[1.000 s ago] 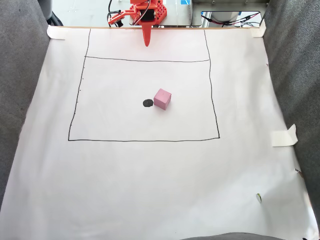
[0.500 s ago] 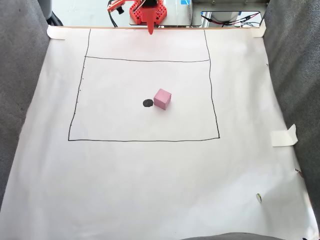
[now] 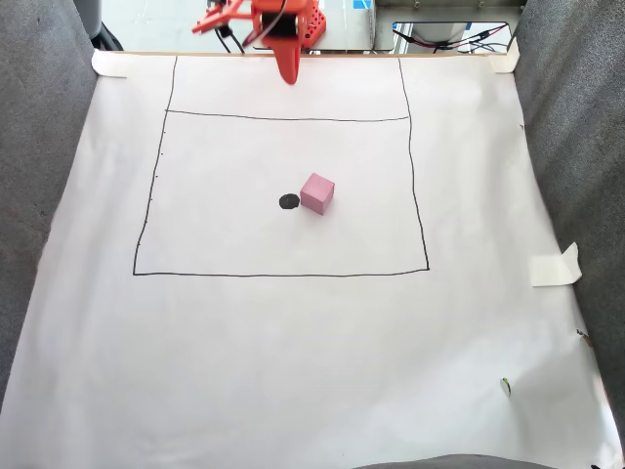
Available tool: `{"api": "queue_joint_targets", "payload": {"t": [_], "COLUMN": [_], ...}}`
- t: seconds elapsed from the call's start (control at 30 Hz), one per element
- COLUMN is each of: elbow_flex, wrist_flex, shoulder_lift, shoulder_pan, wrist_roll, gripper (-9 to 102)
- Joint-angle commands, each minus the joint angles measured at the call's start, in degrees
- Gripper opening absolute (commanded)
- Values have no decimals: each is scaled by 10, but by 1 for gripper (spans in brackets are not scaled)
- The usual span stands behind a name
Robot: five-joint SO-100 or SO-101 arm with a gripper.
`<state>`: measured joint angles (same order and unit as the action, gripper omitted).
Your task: Grasp the colored block, Place it on the black dot, and then return the arm to the default position.
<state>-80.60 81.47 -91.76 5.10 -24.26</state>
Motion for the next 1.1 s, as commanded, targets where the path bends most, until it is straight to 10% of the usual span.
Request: {"api": "queue_joint_targets", "payload": {"t": [0.0, 0.53, 1.07], "elbow_flex": [98, 442, 476], "wrist_flex": [-4, 39, -31], "shoulder_lift": [77, 349, 362], "shoulder_pan": [-1, 12, 63], "wrist_roll": [-12, -105, -154], "gripper": [0, 0, 0]}}
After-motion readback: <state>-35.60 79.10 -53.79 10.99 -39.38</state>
